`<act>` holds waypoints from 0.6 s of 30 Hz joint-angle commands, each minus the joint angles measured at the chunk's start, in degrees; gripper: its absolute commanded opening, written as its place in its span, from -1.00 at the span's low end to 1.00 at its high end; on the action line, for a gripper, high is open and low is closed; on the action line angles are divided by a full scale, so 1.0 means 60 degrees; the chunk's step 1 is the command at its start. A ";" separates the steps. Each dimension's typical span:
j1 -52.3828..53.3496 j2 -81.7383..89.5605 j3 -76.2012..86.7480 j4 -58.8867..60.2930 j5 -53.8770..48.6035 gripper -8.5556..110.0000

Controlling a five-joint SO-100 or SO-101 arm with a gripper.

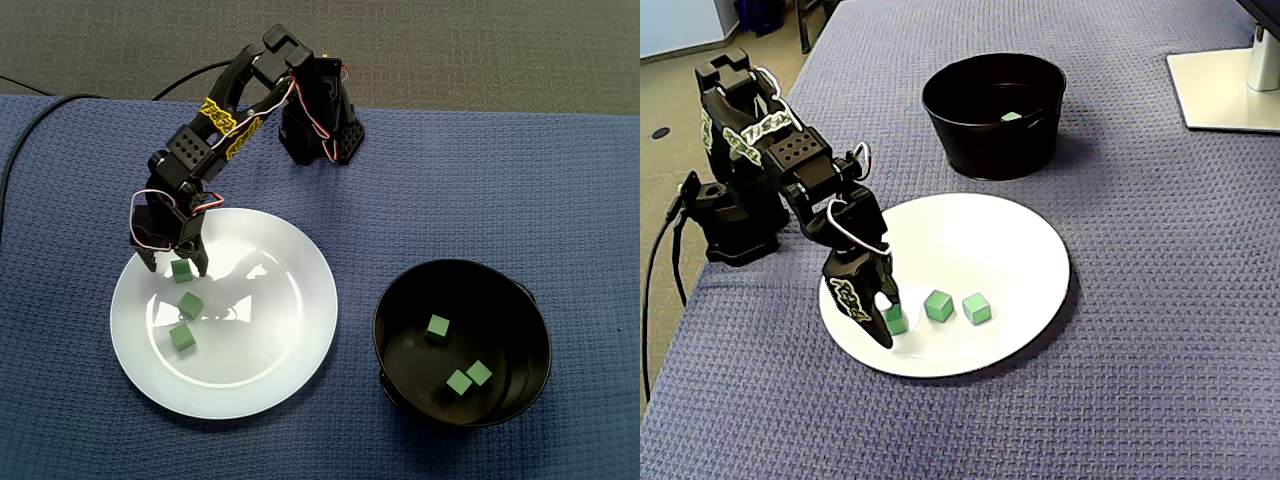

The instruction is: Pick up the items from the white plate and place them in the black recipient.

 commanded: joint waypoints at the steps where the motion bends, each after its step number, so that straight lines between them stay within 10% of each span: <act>1: -0.0015 0.0205 0.0073 -0.0337 0.0000 -0.61; 12: -0.0015 0.0278 0.0483 -0.0410 0.0645 -0.86; 18: -0.0264 0.1567 -0.0586 -0.0103 0.4087 -0.86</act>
